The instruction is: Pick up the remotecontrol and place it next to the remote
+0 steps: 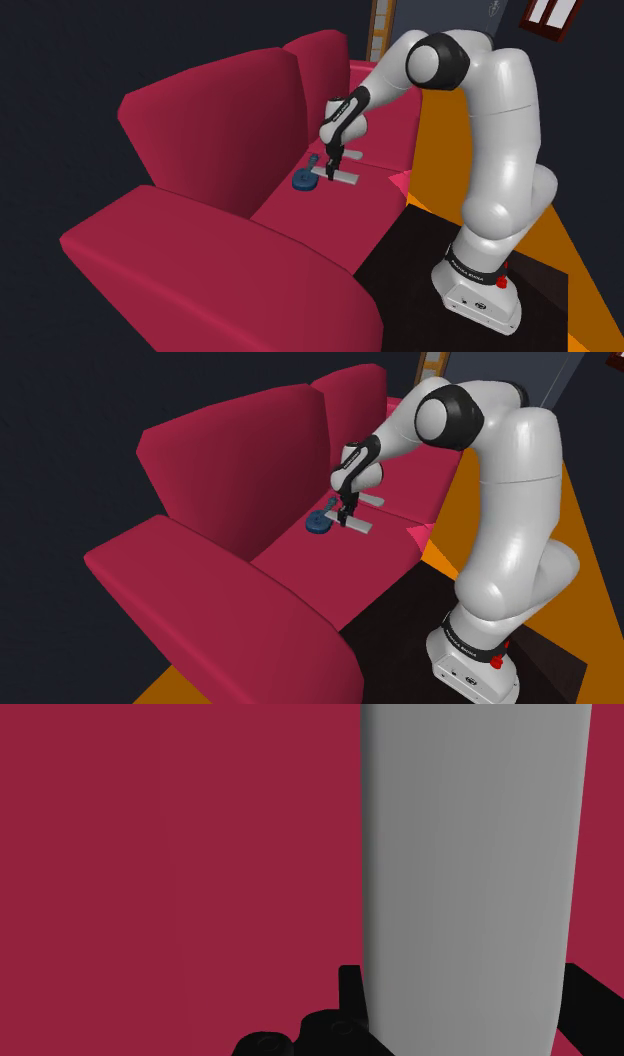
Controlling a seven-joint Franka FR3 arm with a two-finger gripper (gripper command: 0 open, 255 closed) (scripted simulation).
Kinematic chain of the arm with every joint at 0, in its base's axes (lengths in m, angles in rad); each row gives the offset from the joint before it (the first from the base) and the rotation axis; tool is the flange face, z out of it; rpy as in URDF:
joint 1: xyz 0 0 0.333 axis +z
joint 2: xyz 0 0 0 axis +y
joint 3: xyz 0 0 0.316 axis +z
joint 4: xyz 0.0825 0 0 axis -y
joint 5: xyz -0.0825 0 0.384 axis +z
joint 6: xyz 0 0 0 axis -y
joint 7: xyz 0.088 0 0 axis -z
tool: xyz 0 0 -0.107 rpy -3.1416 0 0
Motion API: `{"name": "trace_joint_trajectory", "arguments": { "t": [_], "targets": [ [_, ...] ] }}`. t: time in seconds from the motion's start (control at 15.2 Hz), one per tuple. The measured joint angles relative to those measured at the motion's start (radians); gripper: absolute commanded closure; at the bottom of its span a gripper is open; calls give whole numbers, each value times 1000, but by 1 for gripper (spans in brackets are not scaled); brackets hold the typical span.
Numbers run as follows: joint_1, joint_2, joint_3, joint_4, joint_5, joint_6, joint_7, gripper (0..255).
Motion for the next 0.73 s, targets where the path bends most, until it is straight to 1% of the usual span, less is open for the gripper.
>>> {"name": "trace_joint_trajectory", "arguments": {
  "t": [0.13, 0.4, 0.46, 0.73],
  "targets": [
    [-30, 21, -5, 37, 5, -16, -39, 255],
    [-99, 78, -16, 153, 15, -75, -124, 255],
    [-111, 90, -18, 164, 17, -72, -139, 255],
    [-119, 135, -17, 187, 19, -51, -149, 255]
  ]
}}
